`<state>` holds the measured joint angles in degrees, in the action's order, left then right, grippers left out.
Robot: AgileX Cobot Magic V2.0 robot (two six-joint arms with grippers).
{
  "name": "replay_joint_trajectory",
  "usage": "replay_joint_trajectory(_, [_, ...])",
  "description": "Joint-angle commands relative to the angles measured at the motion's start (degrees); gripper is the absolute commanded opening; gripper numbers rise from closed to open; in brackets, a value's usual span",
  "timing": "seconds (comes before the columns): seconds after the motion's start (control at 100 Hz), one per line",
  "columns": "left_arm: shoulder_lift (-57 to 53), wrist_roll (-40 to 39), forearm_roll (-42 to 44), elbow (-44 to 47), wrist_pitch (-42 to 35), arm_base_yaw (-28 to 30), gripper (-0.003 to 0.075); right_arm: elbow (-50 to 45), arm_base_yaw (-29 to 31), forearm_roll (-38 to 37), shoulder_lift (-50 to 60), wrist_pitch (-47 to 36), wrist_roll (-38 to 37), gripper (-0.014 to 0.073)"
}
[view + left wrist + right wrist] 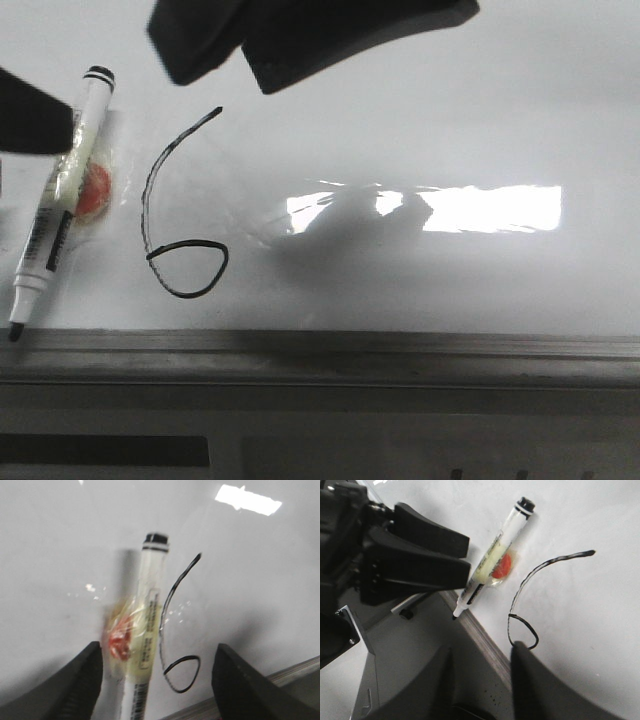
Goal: Write number 6 on whiteboard
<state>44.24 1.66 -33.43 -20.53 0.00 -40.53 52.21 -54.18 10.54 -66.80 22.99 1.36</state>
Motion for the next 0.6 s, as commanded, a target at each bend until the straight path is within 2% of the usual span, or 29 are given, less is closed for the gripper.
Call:
replay_joint_trajectory(0.0, [-5.53,-0.10,0.59,-1.75,-2.98,0.21,0.0313,-0.22,-0.13,-1.69,3.78,-6.09,0.64,-0.0046])
replay_joint_trajectory(0.02, [-6.94,-0.10,1.07,-1.75,-2.98,0.21,0.0281,-0.60,-0.13,-1.81,4.46,-6.91,0.64,-0.0070])
replay_joint_trajectory(0.13, [-14.35,-0.10,4.05,-1.53,-2.89,0.21,-0.0016,-4.21,-0.13,-1.81,8.44,-10.93,0.64,-0.0063])
replay_joint_trajectory(0.27, [-22.71,-0.01,9.72,-0.73,-2.61,0.21,-0.0020,-10.24,-0.13,-2.86,14.07,-16.84,0.64,-0.0063])
replay_joint_trajectory(0.47, [-33.49,-0.01,18.59,2.80,-1.12,0.21,-0.0020,-21.21,-0.13,-8.69,24.23,-26.83,0.64,-0.0063])
replay_joint_trajectory(0.59, [-39.37,-0.01,23.41,6.21,0.00,0.21,-0.0020,-28.01,-0.13,-9.26,31.09,-29.65,0.64,-0.0063])
